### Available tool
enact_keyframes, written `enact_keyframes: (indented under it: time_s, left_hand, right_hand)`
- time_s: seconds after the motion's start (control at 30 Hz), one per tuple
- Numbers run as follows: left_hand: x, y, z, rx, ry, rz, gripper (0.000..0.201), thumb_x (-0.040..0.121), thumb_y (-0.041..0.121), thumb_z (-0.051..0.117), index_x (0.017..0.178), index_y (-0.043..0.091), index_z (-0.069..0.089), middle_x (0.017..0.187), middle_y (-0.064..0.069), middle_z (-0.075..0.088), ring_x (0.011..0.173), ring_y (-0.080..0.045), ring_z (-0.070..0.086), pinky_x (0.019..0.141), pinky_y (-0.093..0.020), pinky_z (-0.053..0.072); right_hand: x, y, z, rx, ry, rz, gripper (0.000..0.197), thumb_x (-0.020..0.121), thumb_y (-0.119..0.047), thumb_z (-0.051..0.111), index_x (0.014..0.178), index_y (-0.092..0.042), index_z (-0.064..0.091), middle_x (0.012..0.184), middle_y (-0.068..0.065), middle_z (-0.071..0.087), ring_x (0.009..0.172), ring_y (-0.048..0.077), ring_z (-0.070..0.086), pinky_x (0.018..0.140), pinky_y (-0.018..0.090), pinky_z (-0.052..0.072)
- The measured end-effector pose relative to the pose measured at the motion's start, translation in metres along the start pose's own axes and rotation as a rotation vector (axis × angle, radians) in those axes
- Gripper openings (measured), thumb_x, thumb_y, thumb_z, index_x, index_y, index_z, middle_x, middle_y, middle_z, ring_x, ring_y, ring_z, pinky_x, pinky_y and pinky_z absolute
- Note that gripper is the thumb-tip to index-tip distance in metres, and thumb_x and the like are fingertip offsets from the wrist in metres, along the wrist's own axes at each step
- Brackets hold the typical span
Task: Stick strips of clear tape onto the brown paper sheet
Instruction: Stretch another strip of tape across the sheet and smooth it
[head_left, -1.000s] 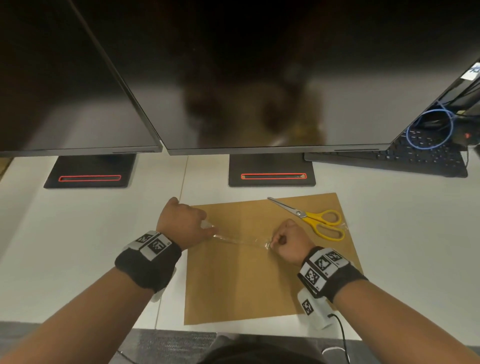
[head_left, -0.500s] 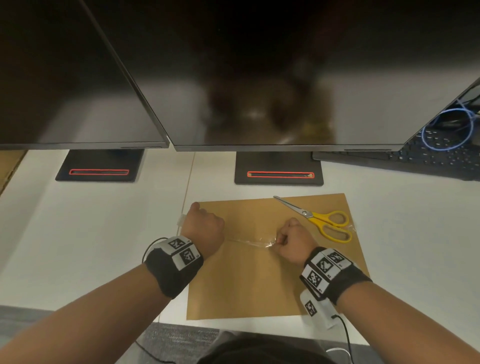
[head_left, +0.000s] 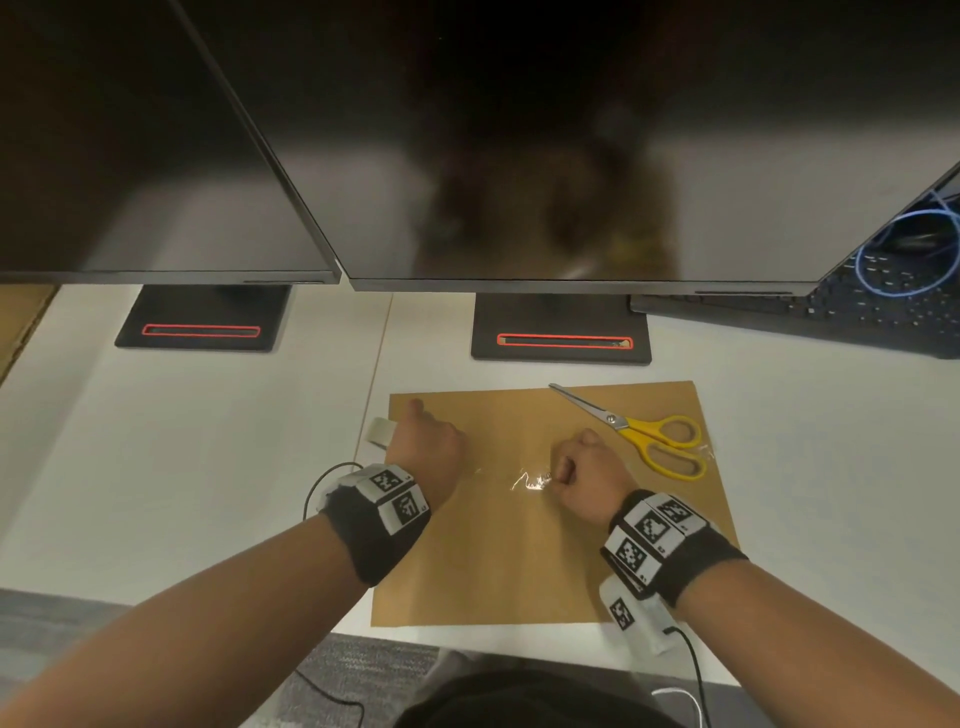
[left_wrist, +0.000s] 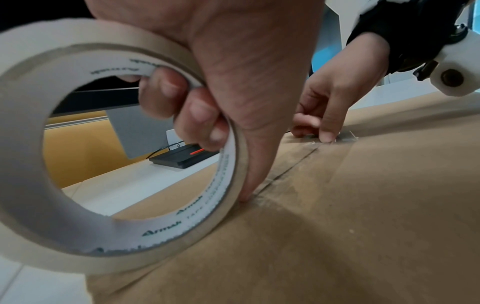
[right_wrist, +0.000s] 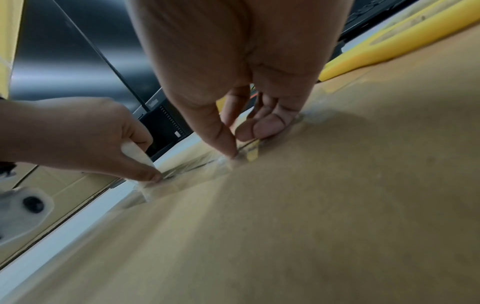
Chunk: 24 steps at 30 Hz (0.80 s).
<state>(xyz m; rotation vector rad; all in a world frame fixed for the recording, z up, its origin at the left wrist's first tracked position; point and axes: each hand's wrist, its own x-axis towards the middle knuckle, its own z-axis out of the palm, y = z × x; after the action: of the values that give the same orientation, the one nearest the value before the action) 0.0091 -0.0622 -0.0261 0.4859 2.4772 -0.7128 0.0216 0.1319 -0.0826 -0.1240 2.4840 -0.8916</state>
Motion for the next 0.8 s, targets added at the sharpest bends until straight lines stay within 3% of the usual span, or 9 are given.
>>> enact_keyframes:
  time_s: [0.07,0.17,0.3,0.43,0.57,0.63,0.73,0.8]
  left_hand:
    - [0.0,0.0,0.0,0.009,-0.005,-0.001,0.012,0.09,0.016,0.049,0.089,0.021,0.06,0.091,0.0,0.07,0.09,-0.021,0.061,0.102,-0.038,0.028]
    - [0.0,0.001,0.0,0.03,-0.017,0.007,0.011,0.091,0.016,0.05,0.091,0.02,0.06,0.093,0.0,0.07,0.092,-0.022,0.061,0.102,-0.038,0.028]
    - [0.001,0.001,0.0,0.073,-0.029,0.02,0.015,0.091,0.017,0.049,0.1,0.02,0.061,0.098,-0.001,0.069,0.096,-0.023,0.061,0.102,-0.04,0.027]
    - [0.003,-0.003,0.004,0.068,-0.017,0.023,0.014,0.093,0.024,0.048,0.095,0.021,0.062,0.095,0.0,0.069,0.094,-0.023,0.061,0.101,-0.041,0.028]
    - [-0.002,-0.02,0.006,-0.081,0.047,0.031,0.044,0.097,0.047,0.032,0.09,0.016,0.063,0.092,-0.001,0.069,0.09,-0.022,0.061,0.097,-0.039,0.03]
    - [-0.007,-0.029,0.005,-0.203,0.095,0.049,0.049,0.097,0.051,0.028,0.095,0.016,0.061,0.096,-0.004,0.068,0.091,-0.023,0.061,0.092,-0.036,0.033]
    - [-0.014,-0.046,0.004,-0.363,0.143,0.04,0.042,0.094,0.05,0.034,0.102,0.017,0.058,0.097,-0.004,0.068,0.09,-0.024,0.06,0.085,-0.033,0.036]
    - [-0.016,-0.063,0.008,-0.492,0.137,0.007,0.037,0.09,0.055,0.042,0.096,0.022,0.059,0.086,0.0,0.065,0.089,-0.021,0.059,0.085,-0.031,0.039]
  right_hand:
    - [-0.005,-0.008,-0.001,-0.056,-0.016,-0.063,0.025,0.077,0.006,0.052,0.075,-0.018,0.044,0.1,0.006,0.04,0.068,0.014,0.047,0.059,0.016,0.036]
    - [-0.009,-0.026,0.004,-0.302,-0.126,-0.246,0.037,0.082,0.006,0.046,0.112,-0.016,0.051,0.113,0.008,0.04,0.097,0.025,0.047,0.078,0.03,0.041]
    - [-0.009,-0.04,0.017,-0.544,-0.291,-0.366,0.061,0.084,-0.002,0.049,0.141,-0.015,0.033,0.133,0.011,0.039,0.118,0.031,0.041,0.096,0.038,0.039]
    - [-0.01,-0.042,0.021,-0.608,-0.317,-0.355,0.068,0.085,-0.008,0.047,0.146,-0.019,0.019,0.139,0.009,0.033,0.123,0.028,0.036,0.099,0.039,0.037]
    - [-0.01,-0.044,0.022,-0.608,-0.31,-0.339,0.068,0.084,-0.008,0.046,0.146,-0.021,0.02,0.14,0.008,0.032,0.125,0.028,0.034,0.1,0.04,0.038]
    - [-0.009,-0.045,0.022,-0.601,-0.316,-0.329,0.068,0.084,-0.008,0.046,0.145,-0.022,0.02,0.14,0.007,0.031,0.125,0.028,0.033,0.099,0.038,0.038]
    - [-0.008,-0.048,0.022,-0.604,-0.317,-0.323,0.067,0.084,-0.008,0.046,0.144,-0.026,0.021,0.142,0.007,0.029,0.127,0.028,0.032,0.101,0.038,0.037]
    - [-0.007,-0.05,0.023,-0.615,-0.326,-0.313,0.068,0.084,-0.006,0.046,0.144,-0.027,0.021,0.147,0.008,0.025,0.131,0.03,0.029,0.105,0.04,0.035]
